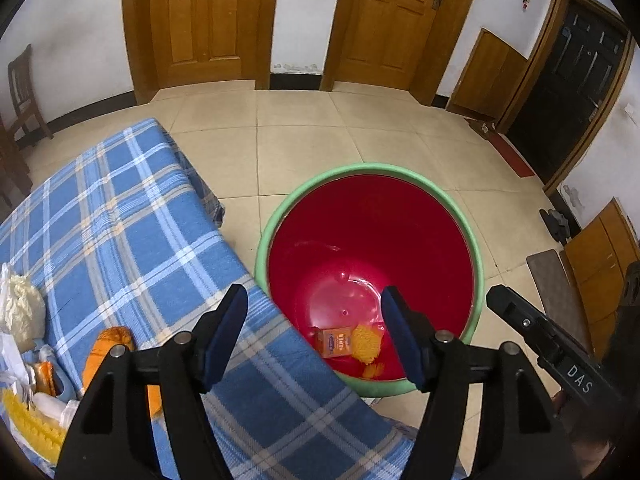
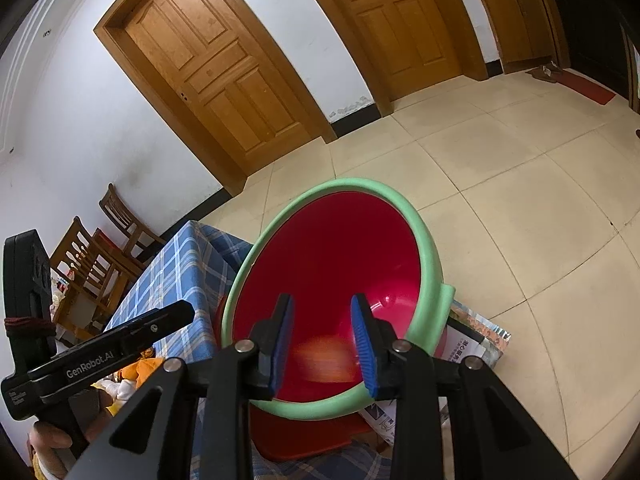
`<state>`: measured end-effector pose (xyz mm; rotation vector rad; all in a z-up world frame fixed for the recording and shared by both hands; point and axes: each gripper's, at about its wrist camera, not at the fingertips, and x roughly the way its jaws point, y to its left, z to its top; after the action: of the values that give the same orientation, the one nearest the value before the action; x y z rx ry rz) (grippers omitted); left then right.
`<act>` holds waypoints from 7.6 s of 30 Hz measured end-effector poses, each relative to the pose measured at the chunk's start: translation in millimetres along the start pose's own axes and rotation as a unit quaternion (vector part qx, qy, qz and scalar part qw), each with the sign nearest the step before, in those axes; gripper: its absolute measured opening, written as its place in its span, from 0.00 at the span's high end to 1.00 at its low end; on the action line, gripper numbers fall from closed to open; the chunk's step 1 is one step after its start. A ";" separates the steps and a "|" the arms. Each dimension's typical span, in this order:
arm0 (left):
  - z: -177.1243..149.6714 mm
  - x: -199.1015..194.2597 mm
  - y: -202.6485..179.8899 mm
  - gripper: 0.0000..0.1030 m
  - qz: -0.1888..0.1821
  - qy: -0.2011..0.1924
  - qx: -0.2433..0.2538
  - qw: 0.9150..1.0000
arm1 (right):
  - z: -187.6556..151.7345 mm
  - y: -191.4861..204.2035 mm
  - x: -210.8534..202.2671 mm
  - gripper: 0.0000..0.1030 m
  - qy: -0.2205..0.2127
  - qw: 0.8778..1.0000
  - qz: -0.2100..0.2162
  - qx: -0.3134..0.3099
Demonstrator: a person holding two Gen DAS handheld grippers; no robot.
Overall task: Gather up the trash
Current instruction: 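Return both tools to the table and grasp the second yellow foam net with the left gripper, then grasp the white knotted socks with the right gripper while the left gripper holds the yellow net, then carry the socks and yellow net over the red bucket and release both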
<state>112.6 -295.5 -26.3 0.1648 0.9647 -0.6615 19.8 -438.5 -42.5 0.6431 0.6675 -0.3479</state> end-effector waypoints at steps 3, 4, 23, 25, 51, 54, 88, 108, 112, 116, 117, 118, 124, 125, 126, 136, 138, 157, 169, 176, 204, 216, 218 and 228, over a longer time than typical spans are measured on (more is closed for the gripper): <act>-3.1 -6.5 5.4 0.32 0.002 -0.002 -0.010 1.000 | -1.1 2.7 -3.0 0.68 0.001 1.000 0.002 -0.003; -4.9 -10.5 8.0 0.32 0.004 -0.004 -0.014 1.000 | -1.8 3.8 -3.7 0.66 0.001 1.000 0.003 -0.004; -45.6 -79.8 77.7 0.27 0.067 -0.045 -0.082 0.993 | -16.0 48.5 -25.6 0.56 0.005 0.999 0.032 -0.037; -52.3 -83.8 88.1 0.27 0.077 -0.044 -0.091 0.992 | -16.9 52.5 -25.6 0.55 0.008 0.998 0.035 -0.042; -121.6 -116.8 175.5 0.26 0.181 -0.054 -0.155 0.970 | -45.5 108.6 -18.5 0.54 0.045 0.993 0.055 -0.096; -131.4 -118.0 183.9 0.26 0.192 -0.049 -0.161 0.967 | -48.5 113.0 -16.3 0.54 0.051 0.992 0.058 -0.101; -179.2 -167.6 232.9 0.62 0.141 -0.093 -0.258 0.951 | -95.9 186.2 19.0 0.54 0.124 0.971 0.108 -0.174; -191.3 -170.5 260.8 0.62 0.170 -0.087 -0.287 0.939 | -129.1 243.1 74.4 0.42 0.171 0.949 0.109 -0.243; -191.0 -169.8 262.0 0.62 0.172 -0.085 -0.287 0.938 | -132.2 243.9 82.1 0.42 0.181 0.947 0.108 -0.243; -190.2 -170.5 263.0 0.62 0.173 -0.086 -0.289 0.938 | -133.3 245.5 82.3 0.42 0.173 0.947 0.108 -0.249; -190.3 -170.9 262.6 0.62 0.174 -0.087 -0.289 0.937 | -133.4 245.7 82.4 0.42 0.173 0.947 0.107 -0.250; -190.2 -171.2 262.4 0.62 0.174 -0.087 -0.289 0.937 | -133.4 245.9 82.5 0.42 0.173 0.946 0.107 -0.251; -189.7 -172.3 260.9 0.62 0.173 -0.089 -0.288 0.938 | -132.7 244.2 82.4 0.63 0.168 0.947 0.098 -0.256; -189.3 -172.5 260.2 0.62 0.173 -0.089 -0.287 0.938 | -132.4 243.9 82.4 0.67 0.169 0.946 0.099 -0.257; -189.1 -173.3 259.4 0.62 0.173 -0.090 -0.286 0.938 | -131.9 243.4 81.8 0.68 0.169 0.946 0.099 -0.257; -185.9 -180.3 248.1 0.62 0.172 -0.097 -0.278 0.940 | -131.2 237.4 65.4 0.77 0.165 0.946 0.116 -0.254; -184.8 -181.9 245.2 0.62 0.172 -0.099 -0.275 0.941 | -130.1 235.7 58.1 0.77 0.161 0.946 0.121 -0.253; -147.9 -183.1 203.8 0.62 0.133 -0.113 -0.225 0.958 | -102.4 216.5 -9.7 0.77 0.095 0.953 0.162 -0.237; -105.7 -164.5 158.7 0.62 0.092 -0.111 -0.168 0.975 | -75.7 184.6 -28.0 0.77 0.055 0.968 0.131 -0.208; -75.2 -144.6 123.4 0.62 0.064 -0.105 -0.128 0.984 | -54.8 149.0 -35.6 0.77 0.031 0.979 0.094 -0.176; 24.4 12.2 -18.1 0.49 -0.023 -0.038 0.012 0.999 | -11.4 10.2 12.1 0.72 0.041 0.996 -0.018 -0.078; 26.4 24.1 -29.1 0.23 -0.022 -0.035 0.016 0.999 | -4.1 -2.0 18.6 0.58 0.039 0.997 -0.013 -0.070; 25.3 21.0 -26.9 0.23 -0.023 -0.037 0.011 0.999 | -3.7 -1.2 17.3 0.51 0.035 0.997 -0.012 -0.071; 13.7 -10.0 -5.3 0.23 -0.007 -0.048 -0.018 0.999 | -2.1 11.0 5.1 0.47 0.022 0.997 -0.003 -0.080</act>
<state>115.2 -300.9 -9.6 0.0928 0.8858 -0.6587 28.0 -429.3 -42.4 0.4982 0.7315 -0.2827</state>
